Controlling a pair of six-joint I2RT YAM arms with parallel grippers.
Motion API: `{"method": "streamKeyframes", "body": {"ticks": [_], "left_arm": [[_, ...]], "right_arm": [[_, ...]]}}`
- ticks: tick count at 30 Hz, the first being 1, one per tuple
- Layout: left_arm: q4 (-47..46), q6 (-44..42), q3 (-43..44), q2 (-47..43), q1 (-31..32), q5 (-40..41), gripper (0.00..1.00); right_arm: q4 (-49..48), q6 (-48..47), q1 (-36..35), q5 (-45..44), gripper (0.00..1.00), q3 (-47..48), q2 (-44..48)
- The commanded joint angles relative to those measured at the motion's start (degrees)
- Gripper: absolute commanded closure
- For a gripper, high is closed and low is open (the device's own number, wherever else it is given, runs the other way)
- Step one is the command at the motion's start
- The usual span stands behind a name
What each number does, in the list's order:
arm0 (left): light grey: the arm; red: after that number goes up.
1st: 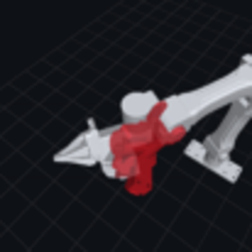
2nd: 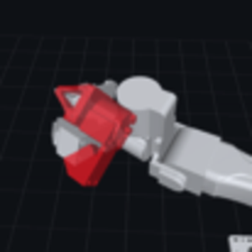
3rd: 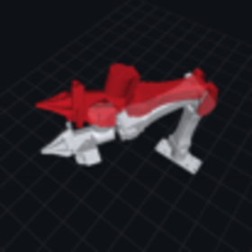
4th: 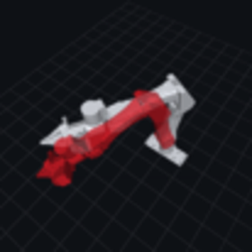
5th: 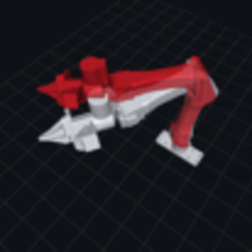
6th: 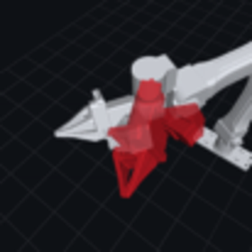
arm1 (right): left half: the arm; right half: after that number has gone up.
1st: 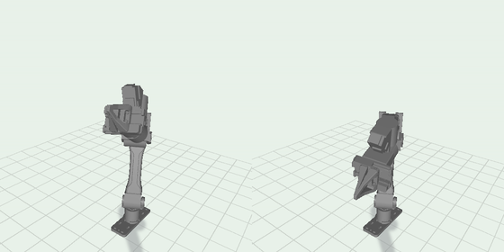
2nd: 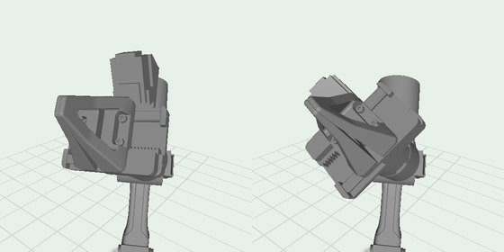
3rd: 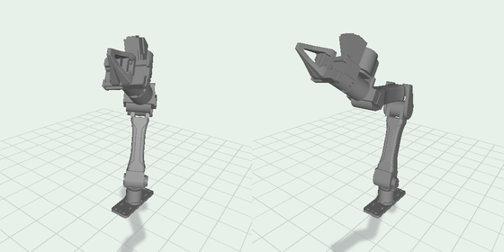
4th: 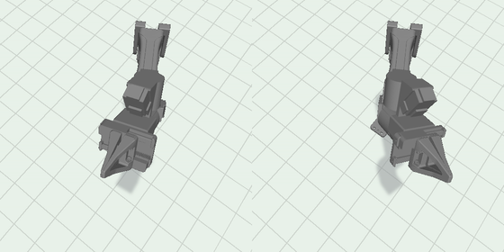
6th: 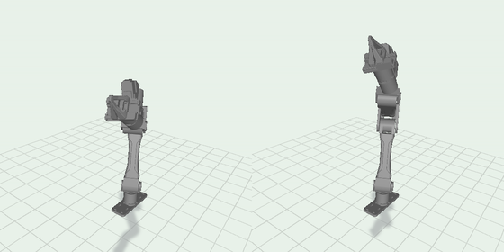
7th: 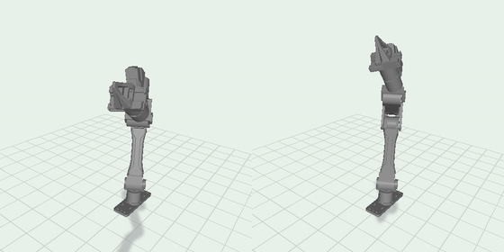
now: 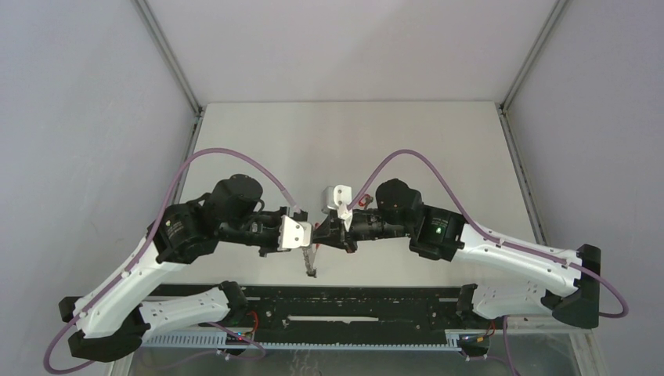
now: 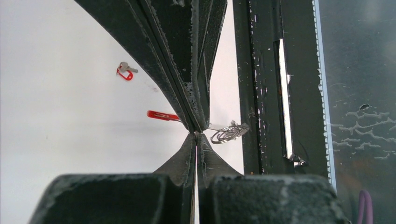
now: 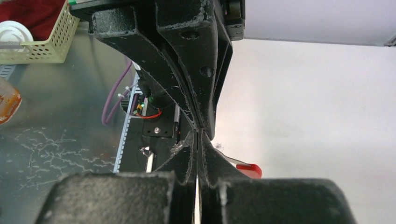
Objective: Put the keys on the keyring
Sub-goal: Adjust the keyring.
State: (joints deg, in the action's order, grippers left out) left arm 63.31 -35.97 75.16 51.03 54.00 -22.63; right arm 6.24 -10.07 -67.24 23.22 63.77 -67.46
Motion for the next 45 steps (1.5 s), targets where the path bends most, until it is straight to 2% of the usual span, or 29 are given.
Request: {"method": "streamKeyframes", "body": {"ticks": [1,4,6,7,8,11,16,17,20,21,22,26,33,40,45], "left_arm": [[-1.8,0.6,4.0,-0.2,0.4,-1.5,1.00],[-1.8,0.6,4.3,0.0,0.4,-1.6,1.00],[-1.6,0.6,4.3,0.0,0.4,-1.9,1.00],[-1.5,0.6,4.2,-0.1,0.4,-1.9,1.00],[-1.5,0.6,4.1,-0.1,0.4,-2.0,1.00],[-1.6,0.8,4.1,-0.1,0.4,-2.1,1.00],[-2.5,2.2,4.2,-0.4,0.4,-2.4,0.99],[-2.5,2.7,4.2,-0.5,0.3,-2.6,0.90],[-0.1,2.2,3.7,-1.1,0.2,-4.2,0.48],[0.7,2.0,3.2,-1.4,0.2,-4.7,0.39],[1.4,1.7,2.5,-1.9,0.1,-4.9,0.37],[-2.7,4.3,-1.6,-5.8,-1.4,-5.1,0.36],[-18.3,18.3,-8.4,-10.6,-6.4,-11.5,0.52],[-25.4,25.1,-14.1,-13.0,-6.4,-19.4,0.52],[-29.1,26.8,-14.2,-13.6,-6.4,-20.0,0.53]], "right_arm": [[0.8,-1.3,-0.7,-2.5,1.00,2.5,-0.3],[1.5,-1.7,-1.2,-4.3,1.00,2.5,-0.6],[1.5,-1.5,-1.4,-5.2,0.86,2.6,-0.6],[1.3,-1.3,-1.5,-5.4,0.83,2.5,-0.7],[1.0,-1.4,-1.6,-5.3,0.84,2.6,-0.6],[0.4,-1.5,-1.6,-5.0,0.99,2.5,-0.5],[-0.7,-1.2,-1.7,-6.1,1.00,1.9,0.5],[-2.4,-0.6,-1.7,-5.9,1.00,0.9,1.4],[-9.2,2.2,-0.8,-3.1,1.00,-3.0,4.3],[-11.5,3.2,-0.5,-1.8,1.00,-4.1,5.1],[-13.9,4.2,-0.2,-0.8,1.00,-5.6,6.0],[-24.3,10.3,1.4,3.1,1.00,-11.8,9.1],[-40.7,18.5,2.4,5.5,1.00,-19.3,11.8],[-49.0,22.5,2.0,5.4,1.00,-22.0,11.2],[-51.4,23.1,1.6,5.5,1.00,-22.1,9.7]]}}
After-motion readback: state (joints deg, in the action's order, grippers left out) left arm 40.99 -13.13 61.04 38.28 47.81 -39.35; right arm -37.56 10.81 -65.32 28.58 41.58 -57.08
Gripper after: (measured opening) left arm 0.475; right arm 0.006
